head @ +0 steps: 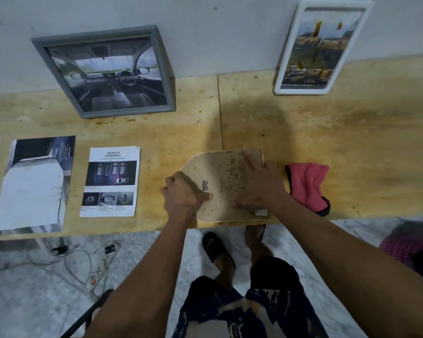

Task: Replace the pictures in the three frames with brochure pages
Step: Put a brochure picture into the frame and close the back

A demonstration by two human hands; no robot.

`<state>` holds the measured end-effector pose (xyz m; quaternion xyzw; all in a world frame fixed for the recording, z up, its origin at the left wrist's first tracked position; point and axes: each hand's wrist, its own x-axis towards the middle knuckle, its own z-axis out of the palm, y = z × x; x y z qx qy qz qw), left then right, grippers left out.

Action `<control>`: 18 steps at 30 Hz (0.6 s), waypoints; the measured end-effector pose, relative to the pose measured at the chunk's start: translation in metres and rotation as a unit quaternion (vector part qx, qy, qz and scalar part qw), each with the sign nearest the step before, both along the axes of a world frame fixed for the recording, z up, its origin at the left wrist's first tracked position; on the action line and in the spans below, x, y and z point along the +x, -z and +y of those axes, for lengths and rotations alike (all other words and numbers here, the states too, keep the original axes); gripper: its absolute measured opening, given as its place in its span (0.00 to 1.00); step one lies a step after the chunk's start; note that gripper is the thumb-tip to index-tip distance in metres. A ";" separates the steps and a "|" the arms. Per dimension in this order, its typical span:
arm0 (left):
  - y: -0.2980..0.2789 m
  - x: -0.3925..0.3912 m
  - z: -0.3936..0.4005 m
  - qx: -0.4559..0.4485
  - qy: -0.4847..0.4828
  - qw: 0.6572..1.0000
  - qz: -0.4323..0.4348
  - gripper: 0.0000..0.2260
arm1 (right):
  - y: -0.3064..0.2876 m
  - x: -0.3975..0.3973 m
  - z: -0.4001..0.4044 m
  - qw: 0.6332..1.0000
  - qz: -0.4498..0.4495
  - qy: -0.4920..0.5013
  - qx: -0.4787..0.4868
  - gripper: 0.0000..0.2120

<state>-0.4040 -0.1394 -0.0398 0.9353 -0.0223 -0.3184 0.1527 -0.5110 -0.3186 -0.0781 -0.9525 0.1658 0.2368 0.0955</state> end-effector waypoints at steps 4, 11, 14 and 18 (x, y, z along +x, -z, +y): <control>-0.003 -0.003 -0.001 0.003 0.003 1.000 0.000 0.50 | -0.001 0.002 -0.001 1.000 -0.013 0.010 0.008 0.61; -0.003 -0.001 -0.003 0.002 -0.010 1.000 0.008 0.51 | -0.004 0.019 -0.010 1.000 0.011 0.021 0.017 0.72; -0.002 -0.003 -0.005 0.000 -0.020 1.000 0.003 0.51 | -0.009 0.016 -0.009 1.000 0.013 0.006 0.011 0.70; 0.000 -0.002 -0.006 -0.007 -0.028 1.000 0.004 0.50 | -0.013 0.010 -0.009 0.999 -0.022 -0.024 -0.023 0.67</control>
